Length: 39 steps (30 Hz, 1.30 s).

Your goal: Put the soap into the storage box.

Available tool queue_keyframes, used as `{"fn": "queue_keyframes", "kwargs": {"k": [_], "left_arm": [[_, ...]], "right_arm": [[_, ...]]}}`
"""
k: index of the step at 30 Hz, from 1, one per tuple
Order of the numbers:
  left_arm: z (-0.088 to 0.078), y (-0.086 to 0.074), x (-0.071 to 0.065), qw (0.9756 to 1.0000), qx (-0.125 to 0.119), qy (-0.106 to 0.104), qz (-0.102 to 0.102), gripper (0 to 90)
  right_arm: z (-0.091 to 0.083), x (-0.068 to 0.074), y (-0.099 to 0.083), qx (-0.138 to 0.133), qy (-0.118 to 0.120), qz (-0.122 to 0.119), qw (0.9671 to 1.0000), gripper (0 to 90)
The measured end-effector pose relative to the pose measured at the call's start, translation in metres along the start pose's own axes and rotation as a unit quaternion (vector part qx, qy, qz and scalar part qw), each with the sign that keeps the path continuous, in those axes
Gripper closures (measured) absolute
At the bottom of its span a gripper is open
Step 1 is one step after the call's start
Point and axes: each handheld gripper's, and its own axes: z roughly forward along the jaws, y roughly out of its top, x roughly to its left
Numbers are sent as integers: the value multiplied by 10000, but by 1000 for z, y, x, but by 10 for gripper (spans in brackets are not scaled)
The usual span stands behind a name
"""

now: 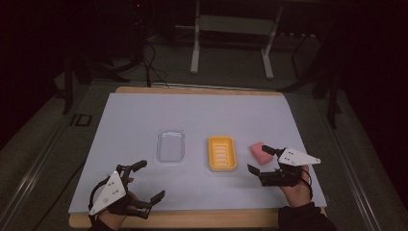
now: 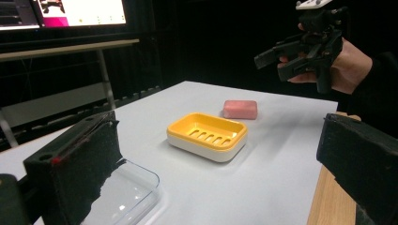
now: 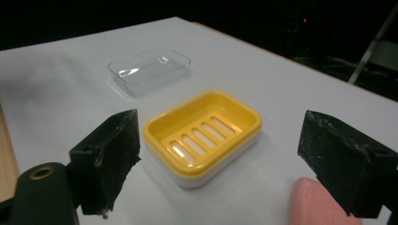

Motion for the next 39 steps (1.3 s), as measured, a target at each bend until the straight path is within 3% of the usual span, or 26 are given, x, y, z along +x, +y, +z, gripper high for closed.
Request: {"fn": "queue_keyframes", "kwargs": {"k": [6,12,17,21,25,27,30,39], "left_arm": [[1,0,0,10000,36,-12,5,6],[1,-1,0,9999,100,-2,7,6],[1,-1,0,9999,140,-14,34,6],[2,-1,0,9999,162,-1,37,6],[2,-1,0,9998,194,-18,32,6],[3,-2,0,9997,227,-28,42,6],[3,-2,-1,9997,235,-31,42,6],[4,-2,-1,9995,293,-47,50,6]], "right_arm": [[1,3,-1,-20,44,92,9999,127],[4,5,0,162,51,-32,9999,122],[4,3,4,555,222,-51,9982,122],[6,0,11,1053,476,-61,9933,124],[8,-3,17,1551,745,68,9851,123],[10,-4,17,1838,857,106,9792,123],[13,-5,15,2269,1073,166,9678,123],[18,-5,7,3192,1136,144,9407,123]]}}
